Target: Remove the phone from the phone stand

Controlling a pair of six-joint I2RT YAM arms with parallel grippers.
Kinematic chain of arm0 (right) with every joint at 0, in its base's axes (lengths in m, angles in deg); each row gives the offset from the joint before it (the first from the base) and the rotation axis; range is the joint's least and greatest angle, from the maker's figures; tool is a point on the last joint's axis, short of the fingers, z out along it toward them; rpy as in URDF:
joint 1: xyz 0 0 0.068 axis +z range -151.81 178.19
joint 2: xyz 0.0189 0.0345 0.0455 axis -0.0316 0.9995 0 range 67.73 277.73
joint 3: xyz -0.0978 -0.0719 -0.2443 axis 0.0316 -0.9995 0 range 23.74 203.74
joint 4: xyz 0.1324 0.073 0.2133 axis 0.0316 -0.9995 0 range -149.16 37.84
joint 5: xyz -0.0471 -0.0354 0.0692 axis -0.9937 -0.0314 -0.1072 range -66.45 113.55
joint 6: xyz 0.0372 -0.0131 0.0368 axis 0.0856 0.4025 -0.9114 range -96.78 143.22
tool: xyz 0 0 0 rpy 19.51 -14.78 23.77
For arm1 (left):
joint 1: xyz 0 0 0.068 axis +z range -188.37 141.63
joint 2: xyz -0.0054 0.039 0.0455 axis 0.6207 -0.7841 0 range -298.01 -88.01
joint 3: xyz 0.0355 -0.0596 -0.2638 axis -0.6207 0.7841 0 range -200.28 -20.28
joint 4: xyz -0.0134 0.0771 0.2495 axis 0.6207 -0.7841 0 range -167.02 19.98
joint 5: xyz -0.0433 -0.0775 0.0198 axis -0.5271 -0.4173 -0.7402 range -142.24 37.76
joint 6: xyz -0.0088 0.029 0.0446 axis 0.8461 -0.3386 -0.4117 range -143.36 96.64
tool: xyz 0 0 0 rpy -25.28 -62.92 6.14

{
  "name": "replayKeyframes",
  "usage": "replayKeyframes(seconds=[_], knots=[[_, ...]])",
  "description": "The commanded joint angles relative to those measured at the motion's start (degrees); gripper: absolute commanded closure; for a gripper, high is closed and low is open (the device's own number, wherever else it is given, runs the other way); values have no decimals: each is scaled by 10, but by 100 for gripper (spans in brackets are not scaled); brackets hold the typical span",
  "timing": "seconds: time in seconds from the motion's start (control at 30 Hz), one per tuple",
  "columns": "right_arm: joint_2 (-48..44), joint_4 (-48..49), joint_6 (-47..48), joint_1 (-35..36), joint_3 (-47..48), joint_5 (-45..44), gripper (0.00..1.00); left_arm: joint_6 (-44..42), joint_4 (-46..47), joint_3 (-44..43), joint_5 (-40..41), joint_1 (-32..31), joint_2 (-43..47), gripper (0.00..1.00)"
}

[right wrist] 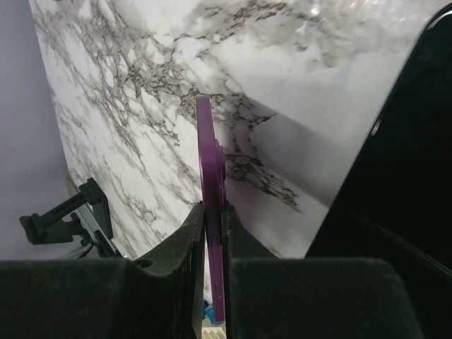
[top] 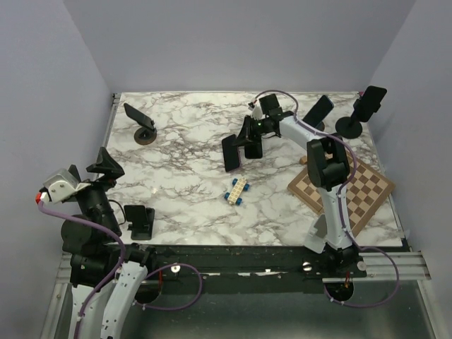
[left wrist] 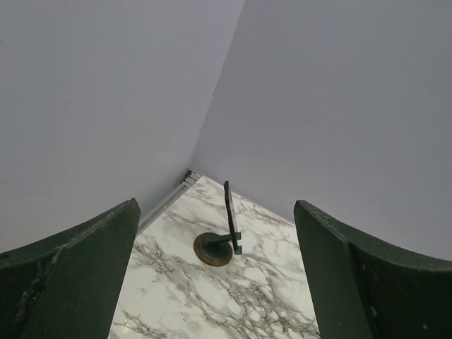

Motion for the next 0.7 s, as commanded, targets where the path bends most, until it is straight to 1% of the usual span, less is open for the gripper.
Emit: replayKeyframes(seconds=[0.0,0.1,0.2,0.33,0.5,0.67], knots=[[32,-28,18,-27,46,34,99,2,0,2,-13,-3,-9,2],[52,-26,18,-40,59,39,99,4,-1,1,-20,-3,-11,2],[65,-3,-2,-44,62,40,99,5,-1,1,-22,-3,-14,2],[58,75,-58,-44,28,21,99,4,-2,1,-23,-3,-17,2],[65,153,-131,-44,6,26,99,5,-3,0,-25,-4,-20,2],[42,210,-171,-44,-42,-17,99,6,-3,0,-26,-3,-20,2]])
